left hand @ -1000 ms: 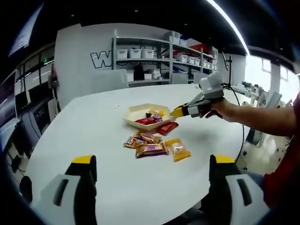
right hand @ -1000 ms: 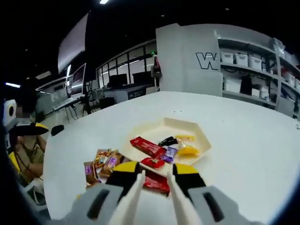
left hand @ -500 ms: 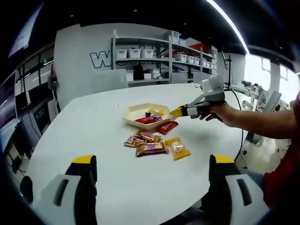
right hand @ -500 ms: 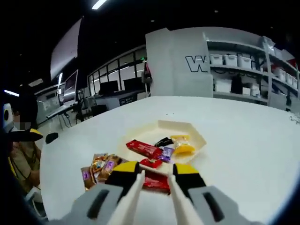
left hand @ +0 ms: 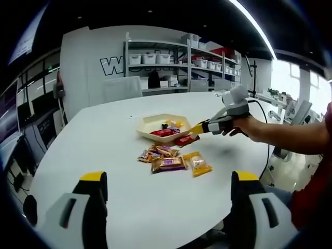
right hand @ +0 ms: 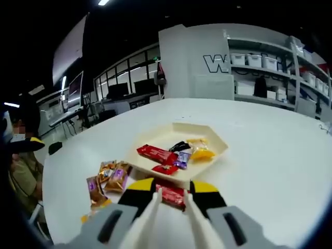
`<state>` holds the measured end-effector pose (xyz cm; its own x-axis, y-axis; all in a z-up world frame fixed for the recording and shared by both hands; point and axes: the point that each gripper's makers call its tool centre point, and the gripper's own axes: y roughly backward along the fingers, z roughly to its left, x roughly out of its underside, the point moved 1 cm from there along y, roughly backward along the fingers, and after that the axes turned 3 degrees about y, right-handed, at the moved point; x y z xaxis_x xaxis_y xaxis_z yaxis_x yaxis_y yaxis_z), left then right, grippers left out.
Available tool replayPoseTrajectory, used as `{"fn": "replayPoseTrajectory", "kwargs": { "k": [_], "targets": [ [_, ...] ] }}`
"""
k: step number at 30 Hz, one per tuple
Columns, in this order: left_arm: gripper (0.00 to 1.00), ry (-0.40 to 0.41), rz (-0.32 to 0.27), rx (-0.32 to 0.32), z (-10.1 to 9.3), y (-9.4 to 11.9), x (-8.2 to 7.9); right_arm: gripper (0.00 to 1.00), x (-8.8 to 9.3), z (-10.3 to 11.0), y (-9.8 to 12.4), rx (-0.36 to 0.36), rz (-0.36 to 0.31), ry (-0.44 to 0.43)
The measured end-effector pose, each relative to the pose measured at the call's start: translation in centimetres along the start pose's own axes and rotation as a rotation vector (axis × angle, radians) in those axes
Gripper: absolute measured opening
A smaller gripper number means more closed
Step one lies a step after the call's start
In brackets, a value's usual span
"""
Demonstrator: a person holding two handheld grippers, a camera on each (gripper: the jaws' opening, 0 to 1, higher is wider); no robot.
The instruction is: Place the target food into the container with the food tongs after gripping and lifting it, then release it inside without dropping or visibly crushing the food.
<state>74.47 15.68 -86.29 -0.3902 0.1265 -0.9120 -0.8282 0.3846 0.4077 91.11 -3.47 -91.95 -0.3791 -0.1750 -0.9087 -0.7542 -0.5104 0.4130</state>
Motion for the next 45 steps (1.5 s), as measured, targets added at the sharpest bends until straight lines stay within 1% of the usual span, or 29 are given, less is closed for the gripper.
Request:
{"fn": "replayPoseTrajectory", "kwargs": {
  "k": [4, 8, 11, 13, 14, 15, 16, 18, 20, 23, 25, 27, 30, 31, 33, 35, 38, 39, 40, 41, 42, 45],
  "targets": [
    [0.97, -0.009, 0.005, 0.015, -0.6, -0.4, 0.0, 0.2, 0.2, -0.1, 0.6, 0.001, 0.009, -0.021],
    [0.97, -0.012, 0.005, 0.021, -0.8, -0.4, 0.0, 0.2, 0.4, -0.1, 1.0, -0.001, 0.023, -0.035],
    [0.97, -0.013, 0.004, 0.02, -0.8, -0.3, -0.1, 0.2, 0.7, 0.0, 1.6, -0.007, 0.043, -0.072],
    [0.97, -0.013, 0.003, 0.019, -0.8, -0.2, -0.1, 0.2, 0.9, 0.6, 2.2, -0.026, 0.065, -0.131],
    [0.97, -0.013, 0.003, 0.018, -0.8, -0.2, -0.1, 0.21, 0.8, 0.8, 2.5, -0.038, 0.063, -0.146],
    [0.97, -0.013, 0.003, 0.019, -0.8, -0.2, -0.1, 0.21, 0.2, 0.9, 2.8, -0.043, 0.035, -0.14],
    [0.97, -0.014, 0.004, 0.019, -0.8, -0.2, -0.1, 0.21, -0.4, 0.9, 2.8, -0.04, 0.01, -0.113],
    [0.97, -0.016, 0.006, 0.019, -0.8, -0.2, -0.1, 0.22, -1.0, 0.6, 2.5, -0.042, -0.007, -0.051],
    [0.97, -0.02, 0.007, 0.021, -0.9, -0.3, -0.2, 0.23, -0.8, 0.8, 1.7, -0.065, 0.012, -0.046],
    [0.97, -0.024, 0.002, 0.022, -1.0, -0.2, -0.4, 0.23, -0.5, 0.6, 0.8, -0.074, 0.021, -0.054],
    [0.97, -0.025, 0.004, 0.018, -0.9, -0.1, -0.3, 0.24, -0.5, 0.8, 0.6, -0.08, 0.025, -0.018],
    [0.97, -0.025, 0.008, 0.014, -0.8, 0.0, -0.2, 0.24, -0.2, 0.9, 0.0, -0.092, 0.044, 0.048],
    [0.96, -0.025, 0.014, 0.009, -0.6, 0.1, 0.0, 0.25, 0.2, 0.9, -0.8, -0.101, 0.047, 0.101],
    [0.96, -0.026, 0.016, 0.008, -0.6, 0.2, 0.0, 0.25, 0.5, 0.7, -0.9, -0.096, 0.062, 0.115],
    [0.96, -0.028, 0.019, 0.005, -0.5, 0.2, 0.1, 0.25, 0.7, 0.9, -1.1, -0.105, 0.06, 0.137],
    [0.96, -0.028, 0.019, 0.004, -0.4, 0.3, 0.0, 0.25, 0.9, 1.0, -1.4, -0.117, 0.072, 0.134],
    [0.96, -0.028, 0.017, 0.003, -0.3, 0.2, -0.1, 0.24, 1.3, 1.0, -1.4, -0.113, 0.087, 0.17],
    [0.96, -0.029, 0.016, 0.004, -0.4, 0.2, -0.1, 0.23, 1.4, 1.1, -1.2, -0.119, 0.088, 0.235],
    [0.96, -0.029, 0.017, 0.006, -0.4, 0.1, -0.1, 0.22, 1.1, 1.4, -1.3, -0.131, 0.073, 0.256],
    [0.96, -0.029, 0.017, 0.007, -0.4, 0.1, -0.1, 0.21, 1.3, 1.6, -1.2, -0.139, 0.083, 0.233],
    [0.96, -0.03, 0.021, 0.011, -0.6, -0.1, 0.0, 0.21, 1.2, 1.5, -1.1, -0.125, 0.084, 0.234],
    [0.96, -0.031, 0.028, 0.019, -0.8, -0.3, 0.3, 0.19, 1.4, 1.5, -1.0, -0.117, 0.096, 0.204]
  ]
}}
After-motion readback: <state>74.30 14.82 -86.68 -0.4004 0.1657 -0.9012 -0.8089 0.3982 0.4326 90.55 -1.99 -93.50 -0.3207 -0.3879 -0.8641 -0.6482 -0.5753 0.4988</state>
